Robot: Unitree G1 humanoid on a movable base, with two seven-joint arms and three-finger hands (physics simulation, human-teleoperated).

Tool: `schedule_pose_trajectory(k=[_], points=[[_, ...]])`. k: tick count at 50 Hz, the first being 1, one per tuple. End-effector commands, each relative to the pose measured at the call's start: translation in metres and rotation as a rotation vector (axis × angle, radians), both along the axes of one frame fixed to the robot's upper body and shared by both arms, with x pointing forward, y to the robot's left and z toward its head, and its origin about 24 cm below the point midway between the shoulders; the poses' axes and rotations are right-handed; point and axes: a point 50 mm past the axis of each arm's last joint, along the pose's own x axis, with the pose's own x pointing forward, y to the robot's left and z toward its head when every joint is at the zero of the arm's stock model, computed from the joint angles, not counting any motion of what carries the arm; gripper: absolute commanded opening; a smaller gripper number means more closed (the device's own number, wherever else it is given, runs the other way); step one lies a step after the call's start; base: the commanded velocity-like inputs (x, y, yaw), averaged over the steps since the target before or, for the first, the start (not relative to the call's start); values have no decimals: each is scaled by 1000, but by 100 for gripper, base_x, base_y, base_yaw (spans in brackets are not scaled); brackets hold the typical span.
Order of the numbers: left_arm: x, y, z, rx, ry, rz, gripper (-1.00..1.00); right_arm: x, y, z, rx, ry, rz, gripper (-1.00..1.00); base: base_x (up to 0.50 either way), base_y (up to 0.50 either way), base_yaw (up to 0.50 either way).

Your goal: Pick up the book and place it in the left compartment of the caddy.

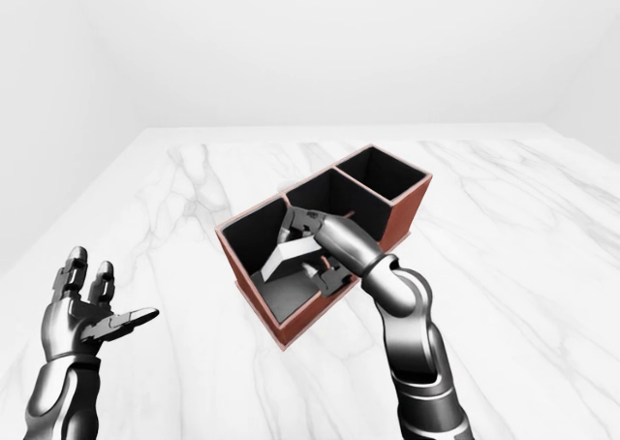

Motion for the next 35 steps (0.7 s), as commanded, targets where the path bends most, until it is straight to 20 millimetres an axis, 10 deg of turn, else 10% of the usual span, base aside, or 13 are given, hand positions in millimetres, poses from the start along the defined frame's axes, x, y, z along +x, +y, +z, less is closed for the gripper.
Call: schedule_pose_trajectory(k=[1,35], points=[[1,-1,-2,-4,6,-4,100,2,2,-2,17,10,-1,-100,0,0,0],[-1,-1,-7,-19,22,-12,100,-1,18,-19,-144,29,-65,-100,0,0,0]])
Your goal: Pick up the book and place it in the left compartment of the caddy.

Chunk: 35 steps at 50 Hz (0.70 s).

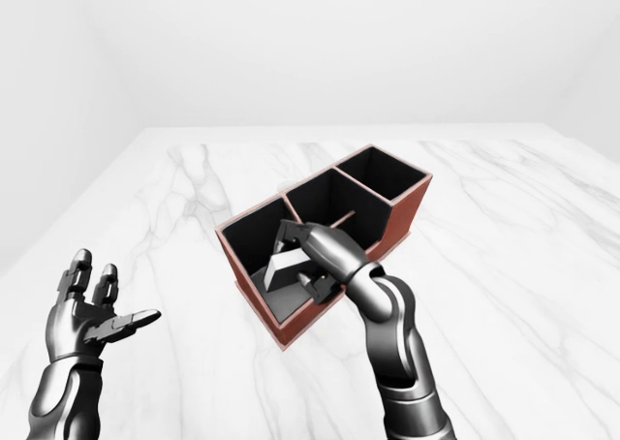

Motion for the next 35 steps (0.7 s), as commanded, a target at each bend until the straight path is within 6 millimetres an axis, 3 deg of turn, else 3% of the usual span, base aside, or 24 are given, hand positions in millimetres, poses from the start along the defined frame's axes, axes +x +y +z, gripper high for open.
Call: schedule_pose_trajectory(k=[1,10,20,35], points=[[-1,0,-1,-3,3,-3,100,-2,4,2,-35,-24,-22,-100,0,0,0],[-1,-1,-1,-4,4,-7,100,0,5,12,-68,-83,-59,-100,0,0,0],[0,0,-1,-3,1,-3,100,1,8,12,-77,-81,-65,-100,0,0,0],[1,0,-3,-9,10,-7,100,-1,17,-18,-34,18,-71,-100,0,0,0]])
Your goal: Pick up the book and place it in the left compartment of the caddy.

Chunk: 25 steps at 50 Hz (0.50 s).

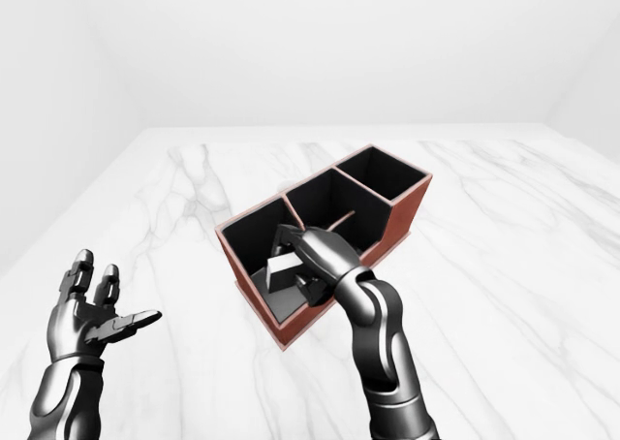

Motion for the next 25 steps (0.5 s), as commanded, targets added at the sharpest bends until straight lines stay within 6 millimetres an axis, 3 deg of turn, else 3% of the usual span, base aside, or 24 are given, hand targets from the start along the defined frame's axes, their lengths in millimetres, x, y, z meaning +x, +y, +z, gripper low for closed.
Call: schedule_pose_trajectory(k=[1,7,25], points=[[0,1,-2,-6,7,-1,100,-1,7,-12,59,18,-22,-100,0,0,0],[0,1,-3,-8,9,1,100,1,8,-20,43,12,-54,-100,0,0,0],[-1,1,-4,-11,15,-2,100,4,5,-17,-71,-104,-172,-100,0,0,0]])
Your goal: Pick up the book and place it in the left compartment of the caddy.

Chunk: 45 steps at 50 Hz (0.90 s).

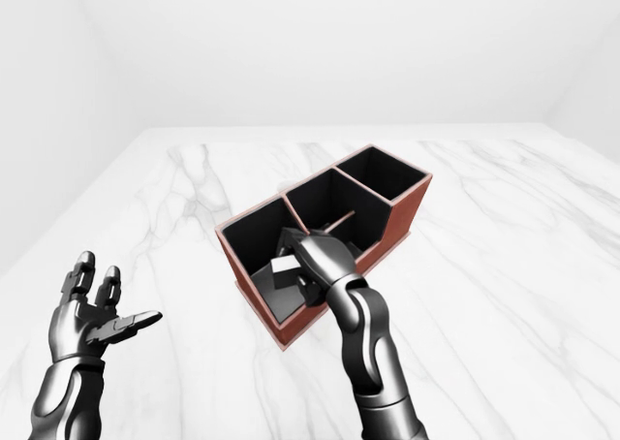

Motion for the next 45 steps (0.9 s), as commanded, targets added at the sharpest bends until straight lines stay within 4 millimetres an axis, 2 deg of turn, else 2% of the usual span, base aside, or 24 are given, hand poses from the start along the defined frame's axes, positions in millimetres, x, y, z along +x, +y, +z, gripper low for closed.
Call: schedule_pose_trajectory(k=[1,9,29,39,45], points=[[-1,0,-1,-2,4,-1,100,1,-1,4,-24,-83,-66,-100,0,0,0],[-2,0,-1,-4,3,1,100,1,3,-9,2,-60,-80,-100,0,0,0],[-1,0,-2,-8,3,1,100,-1,9,-14,-4,-52,-72,-100,0,0,0],[0,0,-1,-9,0,0,100,1,11,-23,10,-33,-81,-100,0,0,0],[0,0,0,-6,-3,-1,100,0,13,-21,-1,-52,-81,-100,0,0,0]])
